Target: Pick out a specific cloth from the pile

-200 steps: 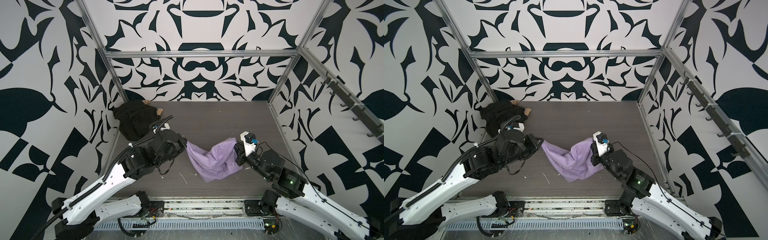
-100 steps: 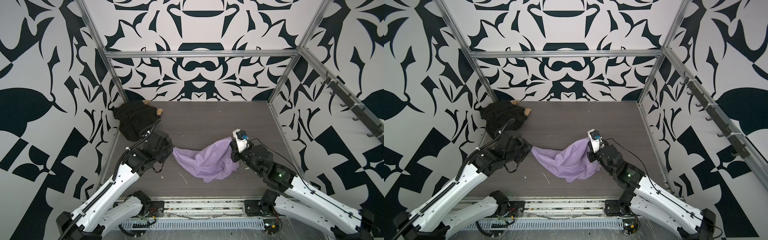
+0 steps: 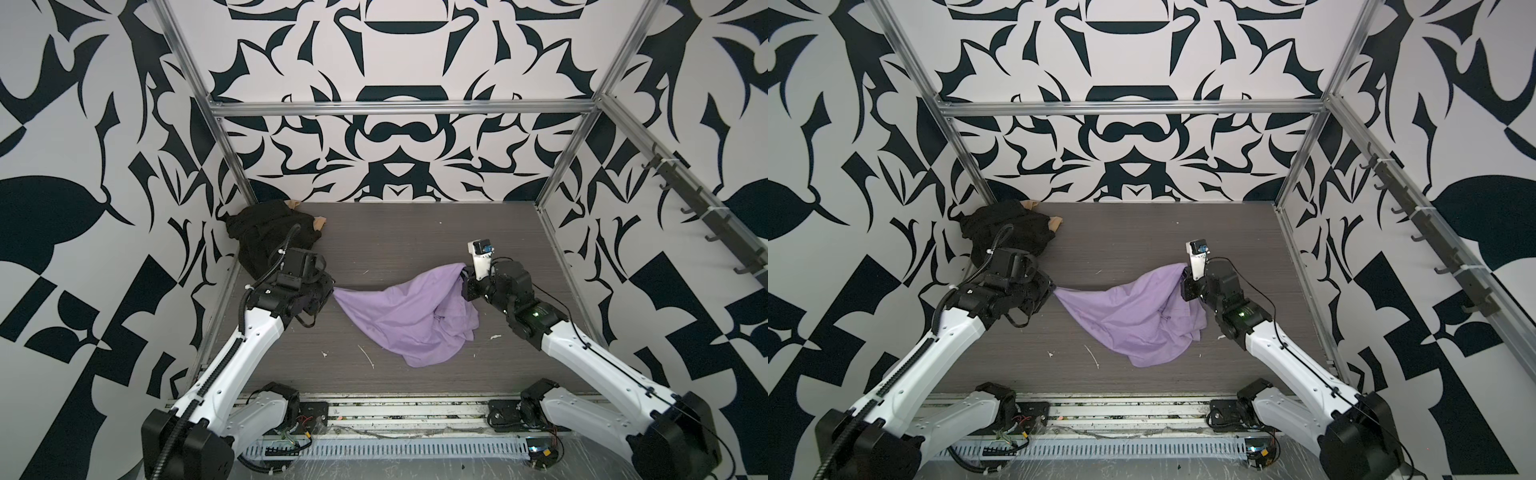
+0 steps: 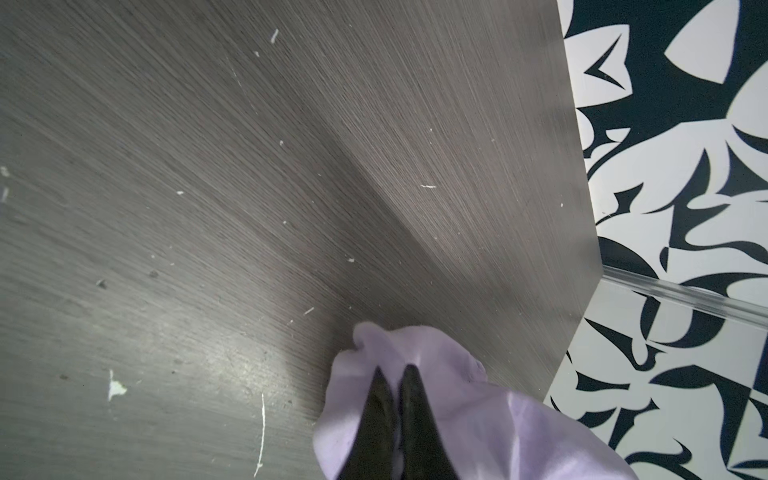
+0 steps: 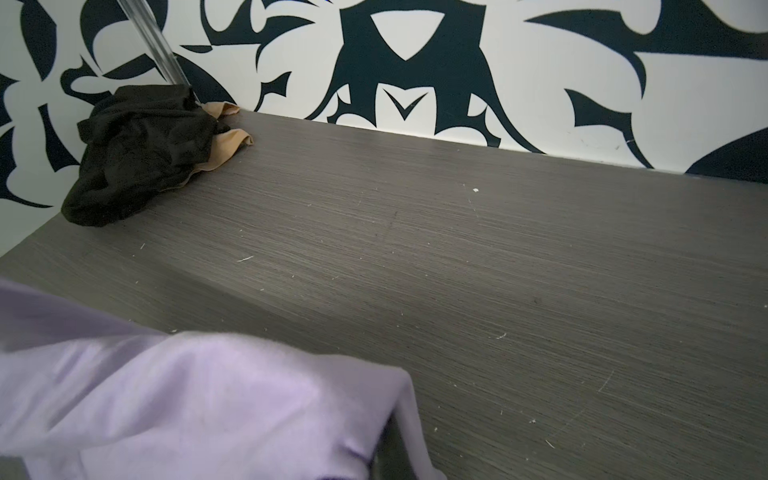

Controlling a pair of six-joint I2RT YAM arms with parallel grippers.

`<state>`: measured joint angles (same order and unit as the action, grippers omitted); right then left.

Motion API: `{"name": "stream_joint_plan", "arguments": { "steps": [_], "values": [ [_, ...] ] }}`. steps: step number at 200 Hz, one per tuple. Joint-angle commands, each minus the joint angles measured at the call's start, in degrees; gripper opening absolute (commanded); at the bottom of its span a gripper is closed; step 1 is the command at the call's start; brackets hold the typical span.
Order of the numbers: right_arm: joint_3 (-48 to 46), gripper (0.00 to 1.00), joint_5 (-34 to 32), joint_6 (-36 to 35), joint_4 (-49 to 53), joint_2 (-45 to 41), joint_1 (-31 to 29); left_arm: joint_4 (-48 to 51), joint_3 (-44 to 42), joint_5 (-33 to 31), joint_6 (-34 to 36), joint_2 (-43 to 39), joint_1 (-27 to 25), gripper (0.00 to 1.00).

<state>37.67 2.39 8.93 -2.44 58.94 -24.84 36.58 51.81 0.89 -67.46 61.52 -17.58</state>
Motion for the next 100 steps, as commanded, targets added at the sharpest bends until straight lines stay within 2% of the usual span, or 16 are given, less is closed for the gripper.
{"name": "stream_joint_plan", "arguments": {
  "steps": [1,29,68,100],
  "values": [
    [3.87,0.00,4.40,0.92,-5.21,0.96,2.34,-1.17,0.84,2.54,3.86,1.62,2.03,0.00],
    [5.65,0.00,5.63,-1.40,-2.76,0.86,3.04,-0.25,3.14,4.69,6.28,3.45,3.39,0.00],
    [7.25,0.00,11.27,-3.47,8.83,-3.55,2.96,2.95,4.61,6.83,8.89,2.53,3.43,0.00],
    [5.30,0.00,13.05,-4.16,18.79,-10.65,-1.31,4.61,3.85,8.75,9.83,-0.12,3.43,0.00]
  ]
}}
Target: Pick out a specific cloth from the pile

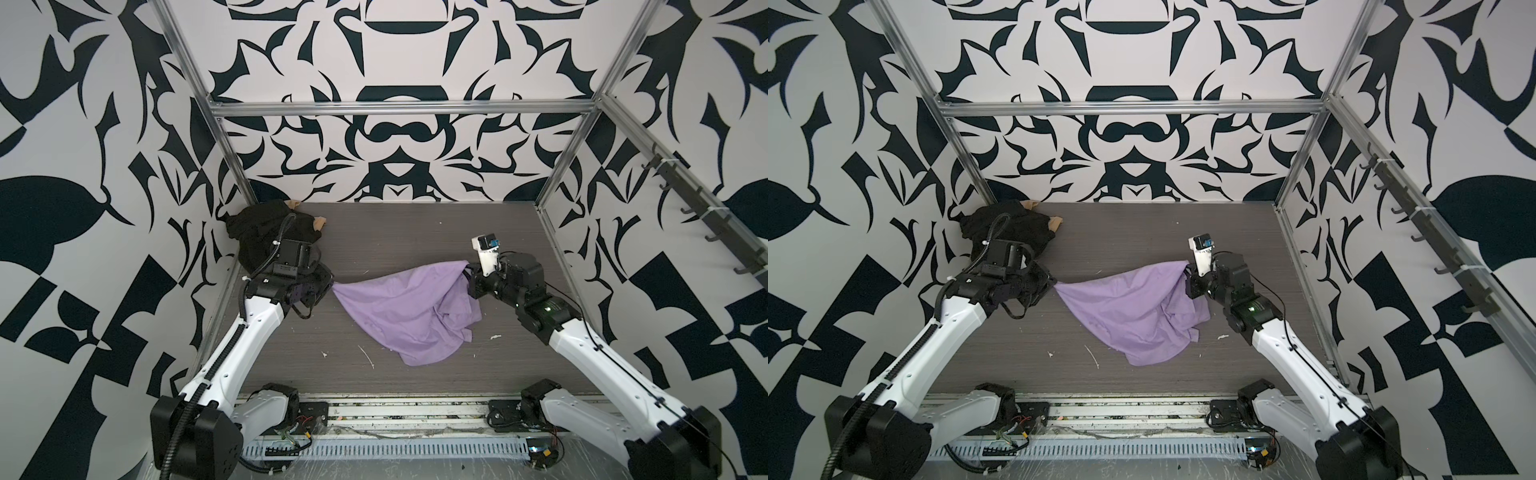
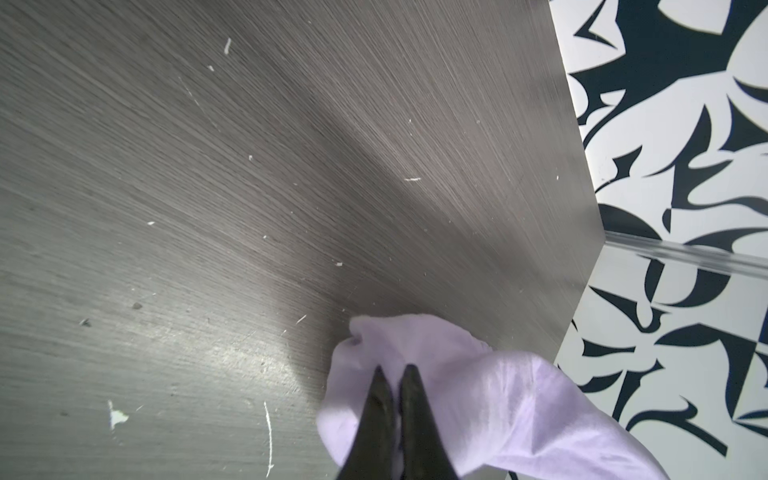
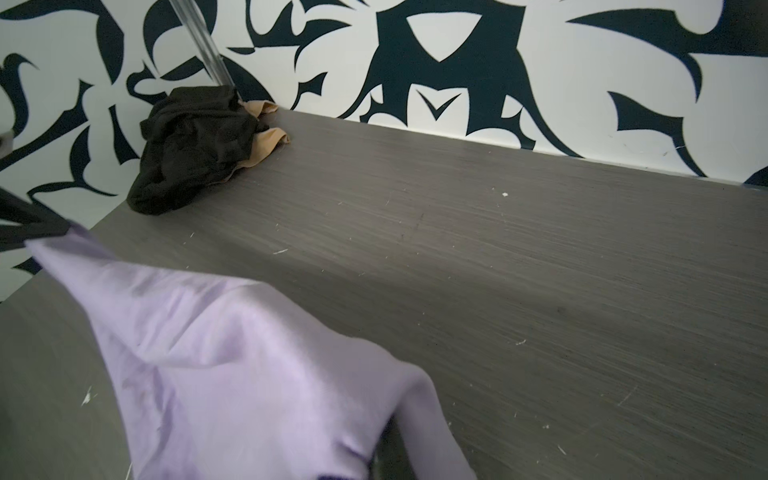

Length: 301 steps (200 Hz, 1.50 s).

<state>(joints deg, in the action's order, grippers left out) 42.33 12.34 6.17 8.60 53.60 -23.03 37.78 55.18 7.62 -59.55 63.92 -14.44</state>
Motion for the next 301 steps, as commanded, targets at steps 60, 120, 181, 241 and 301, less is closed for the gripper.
{"name": "stream_joint_plan", "arguments": {
  "steps": [60,120,181,241,301],
  "values": [
    [-3.74,0.00,-6.21,9.86,19.17,-14.44,-20.43,9.04,-4.27,4.22,1.95,-9.87,-1.96,0.00],
    [-12.48,0.00,-11.59,17.38,15.69,-14.05,-33.07,10.77,-9.01,3.13,2.13,-13.28,-9.41,0.00],
    [-17.14,0.02,-6.69,15.91,-5.76,-0.12,-33.58,1.66,-7.07,2.88,4.98,-7.70,-19.59,0.00],
    [-18.48,0.13,-6.28,14.53,-23.75,14.53,-32.97,-3.29,-2.95,6.13,7.89,-1.88,-24.65,0.00],
    [-15.29,0.42,-1.16,12.96,-20.01,17.17,-29.45,-3.38,1.17,8.51,11.35,2.38,-26.26,0.00]
  ]
}}
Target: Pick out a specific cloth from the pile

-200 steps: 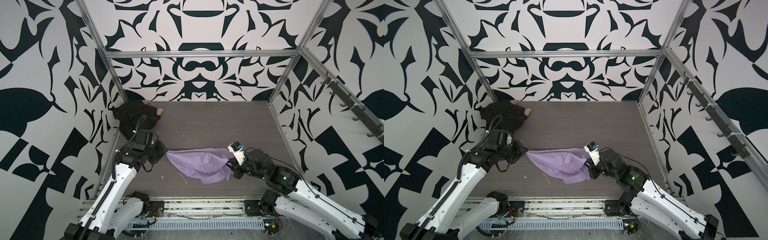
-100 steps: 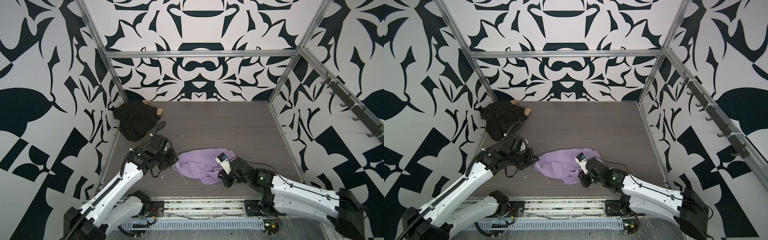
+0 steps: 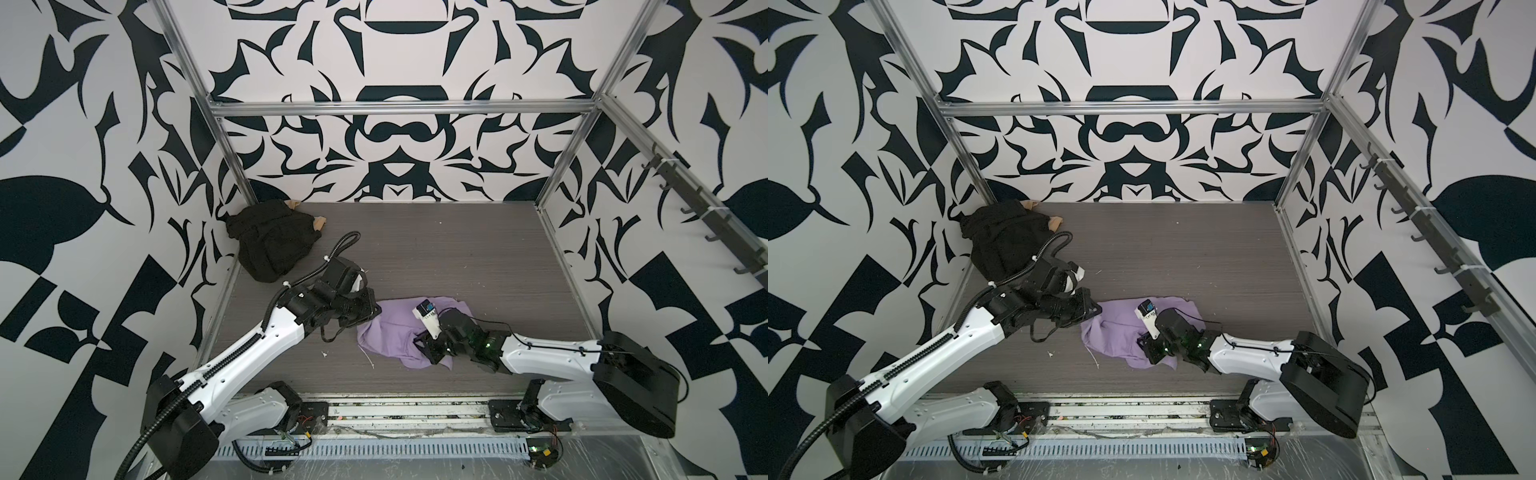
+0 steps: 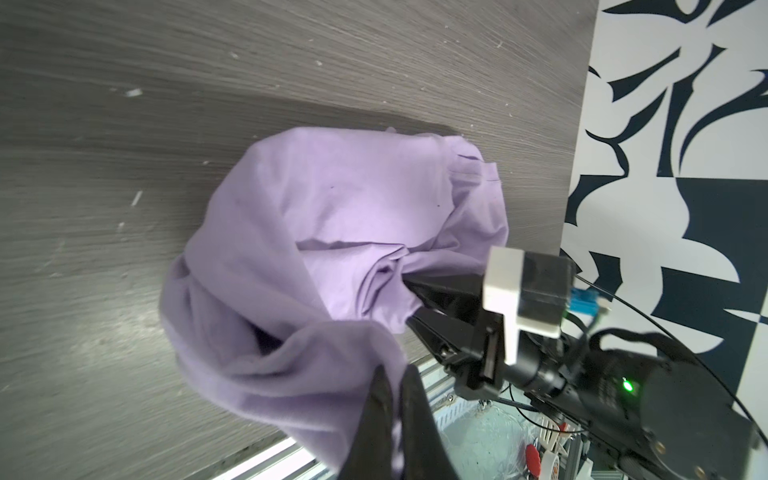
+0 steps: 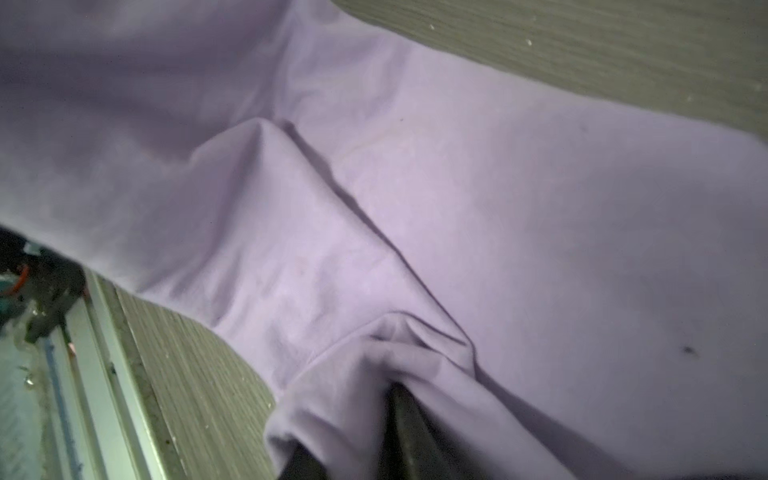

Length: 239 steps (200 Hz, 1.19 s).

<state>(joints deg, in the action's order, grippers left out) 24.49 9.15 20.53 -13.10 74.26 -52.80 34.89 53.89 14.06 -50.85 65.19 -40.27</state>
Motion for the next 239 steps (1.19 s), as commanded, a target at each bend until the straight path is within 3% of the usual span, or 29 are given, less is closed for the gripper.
{"name": "stream_joint_plan", "arguments": {
  "steps": [1,41,93,125,166,188,239],
  "values": [
    [2.65,0.42,1.98,-1.43,1.86,-3.76,0.36,-0.47,2.50,2.08,2.71,1.18,-0.42,0.00],
    [5.92,0.68,-1.99,-3.60,15.22,-15.11,1.41,-0.54,5.03,3.49,4.39,2.76,-0.86,0.00],
    [11.43,0.83,-1.81,-6.57,24.20,-21.87,5.17,1.49,11.96,4.39,7.68,7.20,-4.75,0.00],
    [13.99,0.84,-4.18,-8.23,28.67,-24.77,8.70,2.98,17.24,3.74,9.07,11.59,-8.42,0.00],
    [12.88,0.84,-8.16,-5.97,28.81,-30.46,26.17,7.02,27.22,3.12,13.48,20.22,-15.58,0.00],
    [11.25,0.80,-11.64,-4.67,26.91,-31.36,32.51,9.29,32.49,3.22,15.56,26.00,-18.07,0.00],
    [10.34,0.80,-15.58,-0.70,27.25,-30.99,38.71,18.78,48.61,0.01,19.82,41.10,-23.05,0.01]
  ]
}}
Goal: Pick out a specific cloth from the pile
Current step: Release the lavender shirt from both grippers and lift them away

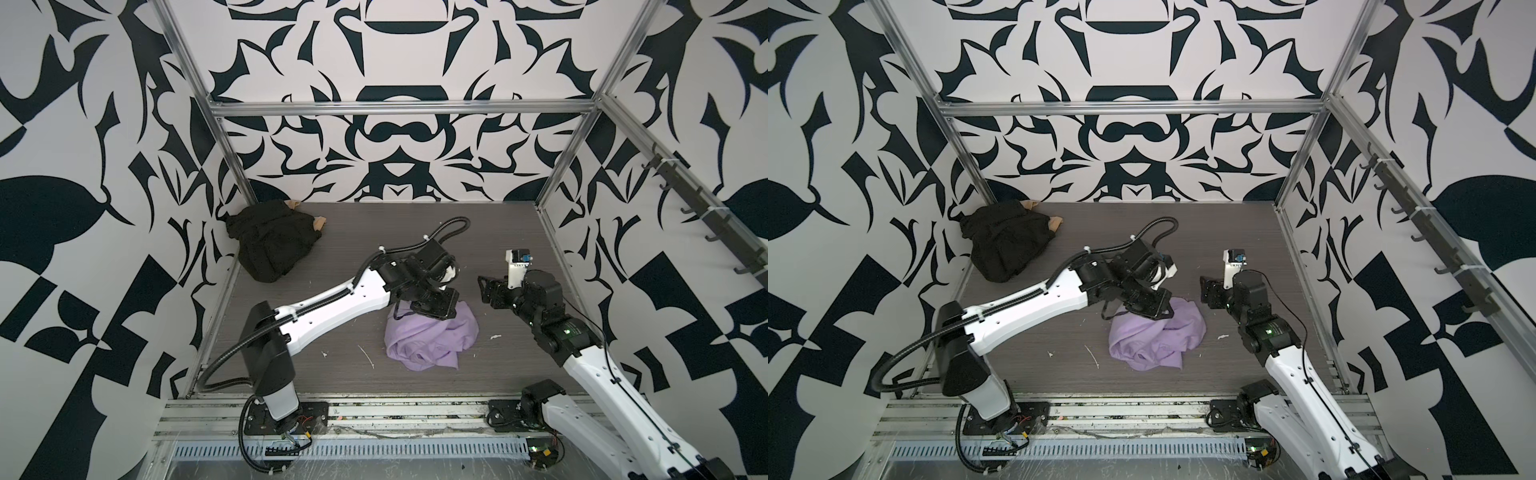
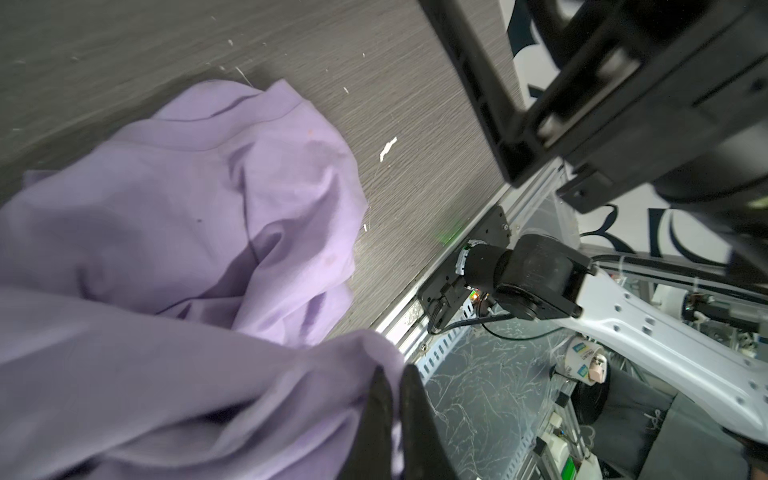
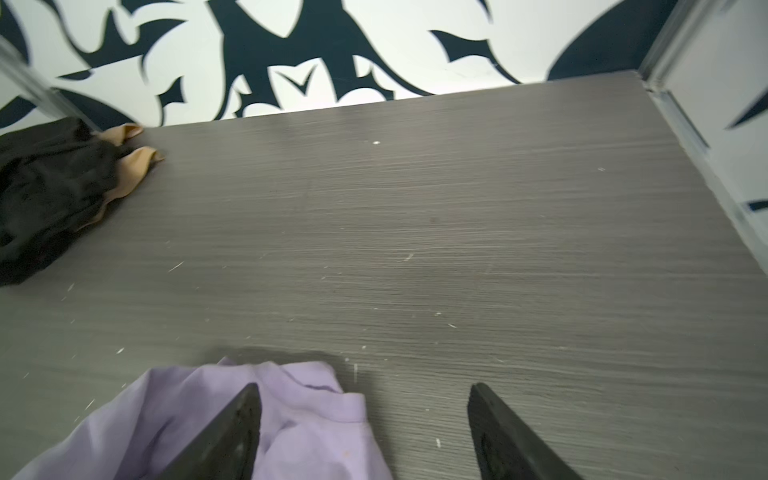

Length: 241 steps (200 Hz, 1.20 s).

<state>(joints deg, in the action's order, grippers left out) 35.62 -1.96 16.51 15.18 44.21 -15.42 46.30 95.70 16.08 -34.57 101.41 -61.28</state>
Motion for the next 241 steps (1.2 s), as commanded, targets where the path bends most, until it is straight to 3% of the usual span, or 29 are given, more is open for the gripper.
{"name": "stream_joint_plan", "arguments": {
  "steps": [1,52,98,137,155,177,201,241],
  "values": [
    [-0.84,0.80,-4.77,3.56,-0.99,-1.08,1.34,7.52,7.19,-2.14,3.63,5.46,-2.11,0.01],
    [-6.96,0.77,-13.21,12.02,-0.51,-7.28,1.72,9.77,18.35,-5.35,4.42,17.94,-5.14,0.05],
    [-9.81,0.72,-19.98,13.26,0.21,-12.57,1.88,6.87,18.03,-4.80,5.92,24.45,-5.31,0.11],
    [-11.23,0.71,-21.83,13.20,0.56,-13.81,1.88,4.21,17.27,-3.13,6.08,27.34,-5.31,0.18],
    [-11.31,0.71,-21.86,12.98,0.40,-13.69,1.82,3.31,16.07,-3.11,6.22,27.51,-5.29,0.28],
    [-11.43,0.71,-21.58,12.44,-0.09,-13.20,1.83,3.02,14.98,-2.23,6.99,26.79,-5.29,0.51],
    [-11.18,0.71,-21.11,12.01,-0.41,-12.62,1.88,1.86,13.25,-2.78,7.18,24.48,-5.22,0.68],
    [-10.64,0.71,-20.23,10.82,-1.04,-11.36,1.81,2.96,15.58,-4.70,6.73,20.38,-5.30,0.78]
  ]
}}
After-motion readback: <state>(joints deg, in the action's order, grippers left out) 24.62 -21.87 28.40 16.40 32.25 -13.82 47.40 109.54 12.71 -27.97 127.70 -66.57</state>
